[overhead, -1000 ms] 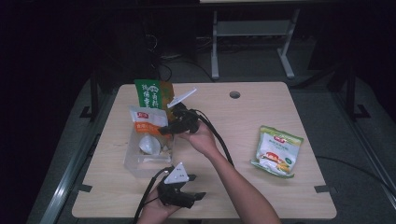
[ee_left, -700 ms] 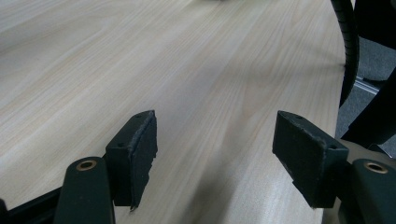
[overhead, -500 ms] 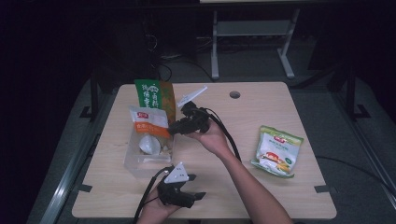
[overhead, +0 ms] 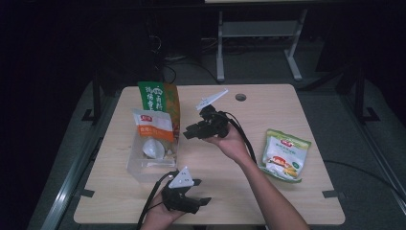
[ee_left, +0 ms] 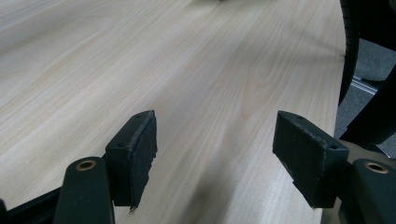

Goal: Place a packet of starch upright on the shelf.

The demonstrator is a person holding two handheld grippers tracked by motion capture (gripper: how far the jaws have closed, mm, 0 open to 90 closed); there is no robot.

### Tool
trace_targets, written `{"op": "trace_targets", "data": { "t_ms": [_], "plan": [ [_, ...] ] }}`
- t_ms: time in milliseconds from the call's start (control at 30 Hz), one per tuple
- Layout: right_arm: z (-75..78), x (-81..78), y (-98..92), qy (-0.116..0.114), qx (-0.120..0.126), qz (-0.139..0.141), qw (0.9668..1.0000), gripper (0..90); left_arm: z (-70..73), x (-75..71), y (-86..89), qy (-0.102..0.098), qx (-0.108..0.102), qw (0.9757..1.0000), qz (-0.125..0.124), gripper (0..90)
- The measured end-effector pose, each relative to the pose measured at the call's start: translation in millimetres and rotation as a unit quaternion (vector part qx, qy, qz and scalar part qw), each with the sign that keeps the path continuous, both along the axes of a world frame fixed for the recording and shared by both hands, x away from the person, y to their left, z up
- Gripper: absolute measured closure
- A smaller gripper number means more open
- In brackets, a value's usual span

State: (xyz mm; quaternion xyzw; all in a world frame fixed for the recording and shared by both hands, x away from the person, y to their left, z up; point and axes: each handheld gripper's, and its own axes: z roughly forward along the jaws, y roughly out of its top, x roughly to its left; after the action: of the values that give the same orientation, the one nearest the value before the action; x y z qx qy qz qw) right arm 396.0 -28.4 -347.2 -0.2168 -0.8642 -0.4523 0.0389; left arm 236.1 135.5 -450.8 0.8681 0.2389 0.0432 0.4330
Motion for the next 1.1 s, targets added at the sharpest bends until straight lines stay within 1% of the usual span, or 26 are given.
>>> {"op": "trace_targets", "data": {
  "t_ms": [33,100,133,200,233,267,300,333,367,400,500,533,633,667,700,800,867,900,967,1000,1033,1067,1100],
  "plan": [
    [0.1,0.0,-3.3,0.0,-0.003,-0.001,1.0,68.3,-0.1,-0.1,-0.2,0.0,0.0,1.0,0.0,30.2],
    [0.0,-1.3,-13.7,-0.004,-0.004,-0.013,0.9999,68.2,-0.4,-0.3,-0.6,-0.001,-0.001,1.0,-0.001,30.1],
    [0.0,-1.3,-13.7,-0.004,-0.004,-0.013,0.9999,68.2,-0.4,-0.3,-0.6,-0.001,-0.001,1.0,-0.001,30.1],
    [-0.7,-2.6,-21.2,-0.006,-0.008,-0.021,0.9997,68.3,-0.3,-0.2,-0.6,-0.001,-0.001,1.0,-0.002,30.1],
    [-2.4,-3.9,-28.7,-0.006,-0.014,-0.028,0.9995,68.3,-0.3,-0.4,-0.8,0.0,-0.001,1.0,-0.001,30.0],
    [-3.4,-4.6,-32.6,-0.005,-0.014,-0.031,0.9994,68.2,0.3,-0.7,-0.6,0.0,-0.002,1.0,-0.002,30.1],
    [-3.4,-4.6,-32.6,-0.005,-0.014,-0.031,0.9994,68.2,0.3,-0.7,-0.6,0.0,-0.002,1.0,-0.002,30.1],
    [-4.9,-6.0,-40.4,-0.001,-0.015,-0.037,0.9992,67.9,0.2,-1.0,-0.9,0.0,-0.004,1.0,-0.001,30.0],
    [-4.9,-6.0,-40.4,-0.001,-0.015,-0.037,0.9992,67.9,0.2,-1.0,-0.9,0.0,-0.004,1.0,-0.001,30.0],
    [-5.7,-6.5,-44.5,-0.003,-0.015,-0.038,0.9991,67.8,0.0,-1.1,-1.1,0.001,-0.004,1.0,-0.001,30.0],
    [-7.3,-8.9,-56.2,0.004,-0.013,-0.05,0.9987,67.3,-0.1,-0.7,-1.2,0.001,0.001,1.0,-0.003,30.0],
    [-8.9,-10.1,-64.0,0.002,-0.016,-0.055,0.9984,66.9,-0.3,-0.9,-1.4,0.002,0.001,1.0,-0.003,30.0],
    [-10.6,-12.5,-76.2,0.004,-0.017,-0.065,0.9977,66.7,-0.9,-0.8,-1.7,0.002,0.002,1.0,-0.004,30.0],
    [-10.6,-12.5,-76.2,0.004,-0.017,-0.065,0.9977,66.7,-0.9,-0.3,-1.7,-0.001,0.003,1.0,-0.005,30.0],
    [-11.2,-13.2,-80.4,0.005,-0.016,-0.068,0.9976,66.5,-1.1,-0.1,-1.8,0.0,0.001,1.0,-0.006,30.0],
    [-12.9,-15.9,-93.2,0.004,-0.02,-0.078,0.9967,65.8,-1.3,-0.2,-2.0,0.0,0.001,1.0,-0.006,30.0],
    [-14.0,-17.9,-101.9,0.007,-0.021,-0.087,0.9959,65.4,-1.6,-0.6,-2.6,0.001,0.0,1.0,-0.005,29.9],
    [-14.6,-18.9,-110.2,0.012,-0.025,-0.093,0.9953,64.2,-1.7,-0.7,-2.9,0.001,0.001,1.0,-0.006,29.9],
    [-14.6,-21.6,-118.2,0.011,-0.021,-0.103,0.9944,64.2,-2.0,-1.0,-3.4,0.002,-0.001,1.0,-0.006,29.8],
    [-15.3,-22.2,-122.1,0.01,-0.022,-0.105,0.9942,64.1,-2.1,-1.0,-3.5,0.001,0.002,1.0,-0.007,29.8],
    [-15.3,-22.2,-122.1,0.01,-0.022,-0.105,0.9942,64.1,-2.1,-1.0,-3.5,0.001,0.002,1.0,-0.007,29.8],
    [-16.7,-24.1,-128.9,0.012,-0.024,-0.112,0.9933,63.8,-2.1,-1.0,-3.6,0.0,0.003,1.0,-0.009,29.8],
    [-16.7,-24.1,-128.9,0.012,-0.024,-0.112,0.9933,63.8,-2.1,-1.0,-3.6,0.0,0.003,1.0,-0.009,29.8]
  ]
}}
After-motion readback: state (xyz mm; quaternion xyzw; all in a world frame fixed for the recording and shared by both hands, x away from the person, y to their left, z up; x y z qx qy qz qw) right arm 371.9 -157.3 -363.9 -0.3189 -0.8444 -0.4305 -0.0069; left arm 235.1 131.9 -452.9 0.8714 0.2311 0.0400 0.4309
